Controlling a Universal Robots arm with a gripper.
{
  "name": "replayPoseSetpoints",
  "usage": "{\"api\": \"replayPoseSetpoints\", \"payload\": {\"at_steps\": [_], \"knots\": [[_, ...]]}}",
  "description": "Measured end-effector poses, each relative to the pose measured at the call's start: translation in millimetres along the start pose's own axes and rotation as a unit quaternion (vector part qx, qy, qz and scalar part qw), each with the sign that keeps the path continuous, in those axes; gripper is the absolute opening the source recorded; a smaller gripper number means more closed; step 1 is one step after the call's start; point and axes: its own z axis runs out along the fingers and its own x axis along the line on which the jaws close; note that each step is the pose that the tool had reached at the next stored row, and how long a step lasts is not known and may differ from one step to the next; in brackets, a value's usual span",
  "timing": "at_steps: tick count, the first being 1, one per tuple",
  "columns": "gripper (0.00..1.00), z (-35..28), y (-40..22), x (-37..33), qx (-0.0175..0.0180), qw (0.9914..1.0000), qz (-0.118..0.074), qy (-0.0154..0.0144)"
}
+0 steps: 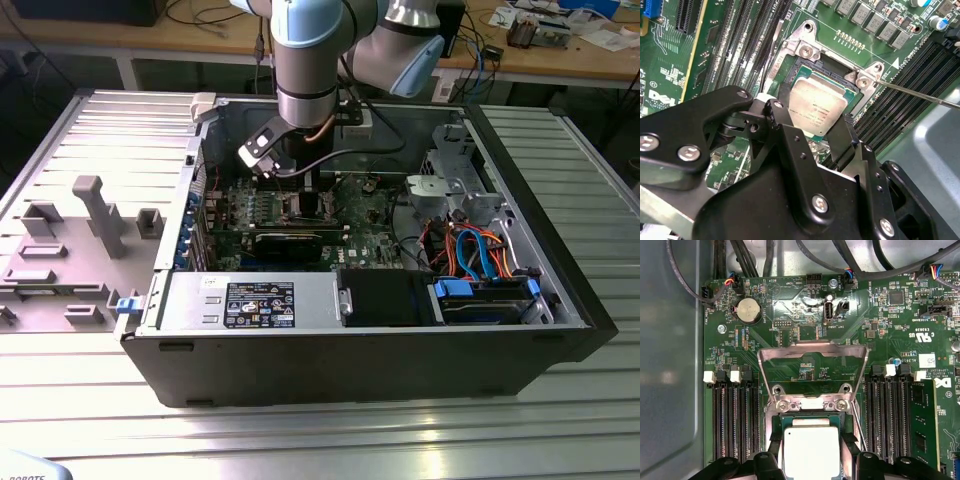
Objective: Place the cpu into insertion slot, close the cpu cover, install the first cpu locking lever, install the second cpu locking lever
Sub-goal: 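Place the cpu into insertion slot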
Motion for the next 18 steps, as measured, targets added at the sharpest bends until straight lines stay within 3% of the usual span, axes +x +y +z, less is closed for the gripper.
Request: {"api": "replayPoseSetpoints", "payload": {"at_steps": [2,3,10,14,18], "knots": [[0.55,0.0,0.0,0.0,0.0001,1.0,0.0,-0.0001],[0.62,0.0,0.0,0.0,0.0001,1.0,0.0,-0.0001],[0.62,0.6,-0.2,1.6,0.0001,1.0,0.001,0.0006],[0.62,1.6,-0.4,1.9,0.0003,0.99999,0.003,0.0039],[0.62,1.9,1.0,-0.9,0.0001,0.99998,0.003,0.0045]]}}
